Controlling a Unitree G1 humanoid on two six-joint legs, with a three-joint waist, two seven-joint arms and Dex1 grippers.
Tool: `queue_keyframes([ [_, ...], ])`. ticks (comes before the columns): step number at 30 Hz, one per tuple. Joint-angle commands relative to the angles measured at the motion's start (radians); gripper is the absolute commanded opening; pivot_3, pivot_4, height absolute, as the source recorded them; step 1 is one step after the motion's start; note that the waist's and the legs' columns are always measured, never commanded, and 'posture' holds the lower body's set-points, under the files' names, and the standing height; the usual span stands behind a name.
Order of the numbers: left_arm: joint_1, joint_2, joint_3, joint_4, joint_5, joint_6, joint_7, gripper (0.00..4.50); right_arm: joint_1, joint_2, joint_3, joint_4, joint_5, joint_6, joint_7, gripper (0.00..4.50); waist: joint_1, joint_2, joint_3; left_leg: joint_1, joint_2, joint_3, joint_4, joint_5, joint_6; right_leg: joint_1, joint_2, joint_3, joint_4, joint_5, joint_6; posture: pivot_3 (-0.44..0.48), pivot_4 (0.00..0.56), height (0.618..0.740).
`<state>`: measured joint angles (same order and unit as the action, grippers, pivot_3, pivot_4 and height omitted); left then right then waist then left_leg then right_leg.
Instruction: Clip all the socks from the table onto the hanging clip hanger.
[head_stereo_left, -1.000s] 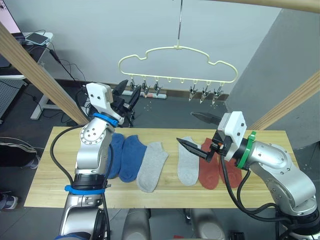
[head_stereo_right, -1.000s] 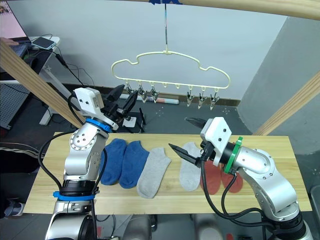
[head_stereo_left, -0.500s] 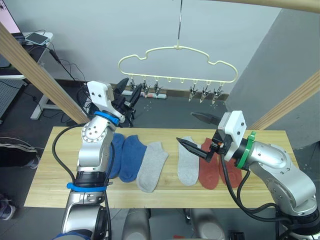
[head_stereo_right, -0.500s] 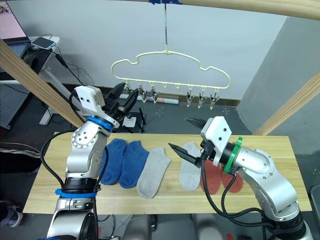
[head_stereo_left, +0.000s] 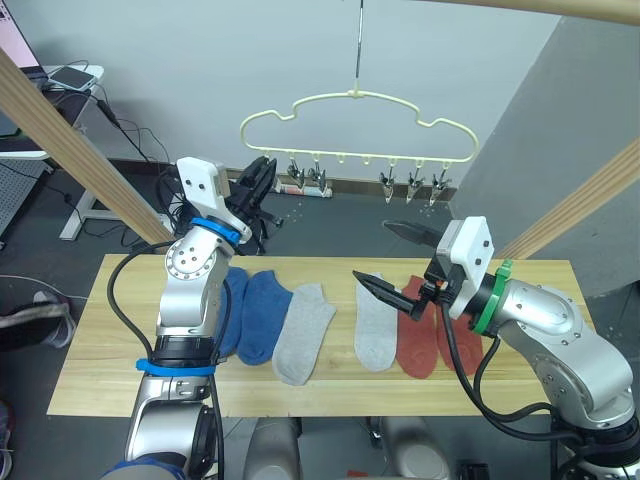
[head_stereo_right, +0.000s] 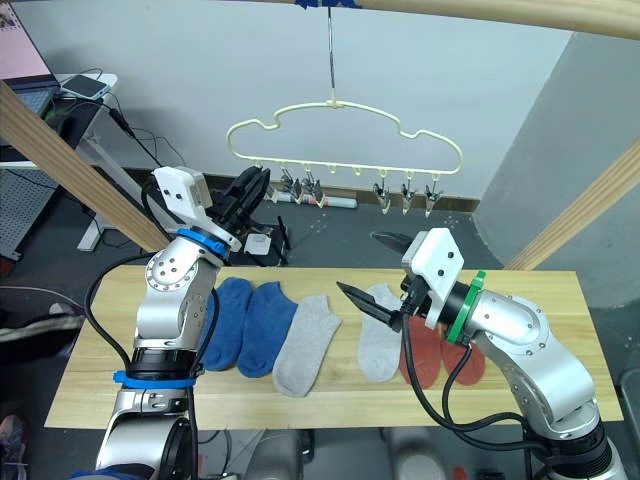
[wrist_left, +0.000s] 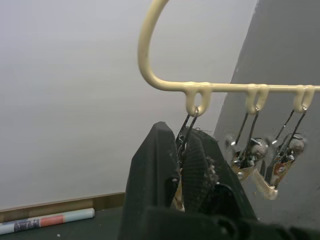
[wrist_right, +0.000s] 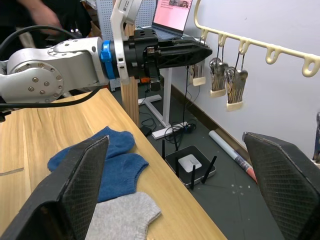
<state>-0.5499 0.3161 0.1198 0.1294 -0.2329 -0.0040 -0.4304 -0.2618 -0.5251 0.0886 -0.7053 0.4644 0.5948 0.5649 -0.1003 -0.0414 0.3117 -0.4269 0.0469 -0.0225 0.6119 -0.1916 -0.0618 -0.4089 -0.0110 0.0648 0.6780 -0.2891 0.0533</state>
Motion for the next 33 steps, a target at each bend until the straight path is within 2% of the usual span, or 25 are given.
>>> queue_keyframes([
  [1, -0.001, 0.009, 0.005, -0.015, 0.002, -0.021, -0.009, 0.03, -0.005, -0.004, -0.024, -0.053, 0.015, -0.009, -0.005, 4.50, 0.000, 0.000, 0.000, 0.000, 0.000, 0.000, 0.000, 0.000, 0.000, 0.000, 0.000, 0.000, 0.000, 0.000, 0.000, -0.236, 0.326, 0.732],
  [4, 0.007, 0.016, 0.008, -0.027, 0.001, -0.018, -0.011, 0.02, 0.031, -0.025, -0.019, -0.048, -0.021, 0.003, -0.021, 4.50, 0.000, 0.000, 0.000, 0.000, 0.000, 0.000, 0.000, 0.000, 0.000, 0.000, 0.000, 0.000, 0.000, 0.000, 0.000, -0.232, 0.326, 0.732],
  [9, 0.033, 0.035, 0.005, -0.072, 0.000, 0.002, -0.025, 0.02, 0.195, 0.007, -0.080, 0.046, -0.135, -0.013, -0.167, 4.50, 0.001, 0.000, 0.000, -0.001, 0.000, 0.000, 0.000, 0.000, 0.000, 0.000, 0.000, 0.000, 0.000, 0.000, 0.000, -0.226, 0.332, 0.732],
  [15, 0.058, 0.043, -0.013, -0.134, -0.004, 0.031, -0.044, 0.02, 0.306, 0.038, -0.093, 0.282, -0.307, -0.131, -0.279, 4.50, 0.000, 0.000, 0.002, -0.001, 0.000, 0.000, 0.000, 0.000, 0.000, -0.001, -0.001, 0.000, 0.000, 0.000, 0.000, -0.215, 0.350, 0.732],
  [21, 0.064, 0.043, -0.021, -0.152, -0.003, 0.046, -0.049, 0.02, 0.243, 0.137, -0.133, 0.566, -0.357, -0.214, -0.373, 4.50, -0.003, 0.002, 0.010, -0.001, 0.000, 0.001, 0.000, 0.000, 0.000, -0.002, 0.000, 0.001, 0.001, 0.000, 0.000, -0.212, 0.354, 0.732],
  [26, 0.067, 0.045, -0.023, -0.162, -0.003, 0.057, -0.049, 0.02, 0.163, 0.224, -0.174, 0.734, -0.342, -0.240, -0.418, 4.50, -0.007, 0.004, 0.015, -0.001, 0.000, 0.001, 0.000, 0.000, 0.000, -0.002, 0.000, 0.002, 0.000, 0.000, 0.000, -0.208, 0.357, 0.732],
  [33, 0.074, 0.052, -0.021, -0.167, -0.006, 0.065, -0.054, 0.02, 0.072, 0.273, -0.210, 0.904, -0.325, -0.259, -0.415, 4.50, -0.009, 0.005, 0.015, -0.001, 0.000, 0.002, 0.000, 0.000, 0.000, -0.002, 0.000, 0.002, 0.001, 0.000, 0.000, -0.194, 0.356, 0.732],
])
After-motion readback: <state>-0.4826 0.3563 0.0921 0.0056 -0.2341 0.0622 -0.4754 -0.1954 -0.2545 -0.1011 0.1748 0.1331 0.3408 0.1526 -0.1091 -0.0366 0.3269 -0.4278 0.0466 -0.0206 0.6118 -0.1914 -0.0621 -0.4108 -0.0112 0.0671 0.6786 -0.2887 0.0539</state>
